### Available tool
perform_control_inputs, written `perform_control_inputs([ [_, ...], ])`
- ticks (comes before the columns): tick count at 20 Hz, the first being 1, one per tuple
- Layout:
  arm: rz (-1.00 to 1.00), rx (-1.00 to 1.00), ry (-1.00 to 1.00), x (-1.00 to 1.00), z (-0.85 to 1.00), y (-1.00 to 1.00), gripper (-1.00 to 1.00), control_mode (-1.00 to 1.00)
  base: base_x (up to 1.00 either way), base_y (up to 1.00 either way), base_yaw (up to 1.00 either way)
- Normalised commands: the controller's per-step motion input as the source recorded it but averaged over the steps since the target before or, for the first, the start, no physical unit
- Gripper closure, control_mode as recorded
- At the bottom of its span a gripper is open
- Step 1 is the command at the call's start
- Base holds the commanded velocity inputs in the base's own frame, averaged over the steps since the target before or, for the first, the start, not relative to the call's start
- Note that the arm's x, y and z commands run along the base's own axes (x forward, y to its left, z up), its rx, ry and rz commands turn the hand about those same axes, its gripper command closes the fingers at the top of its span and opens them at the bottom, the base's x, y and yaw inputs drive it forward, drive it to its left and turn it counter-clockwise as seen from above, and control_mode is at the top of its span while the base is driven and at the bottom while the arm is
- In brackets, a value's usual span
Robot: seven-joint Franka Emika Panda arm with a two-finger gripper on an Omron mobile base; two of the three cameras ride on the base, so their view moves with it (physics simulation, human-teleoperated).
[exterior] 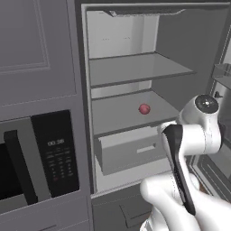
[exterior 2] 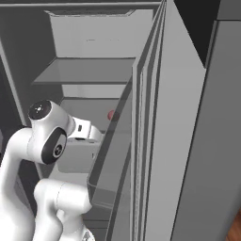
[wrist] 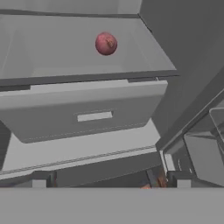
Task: Place one onion and one fish in each tupperware on the nearby counter, to pack two identical lunches.
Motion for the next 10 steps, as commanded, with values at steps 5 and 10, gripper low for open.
perform_control_inputs([
  [5, -0.06, 0.01, -0.12, 0.16, -0.01, 0.0, -1.0, -1.0, 0.0, 0.0, 0.0],
  [10, -0.05, 0.01, -0.06, 0.26, -0.04, 0.0, -1.0, -1.0, 0.0, 0.0, 0.0],
])
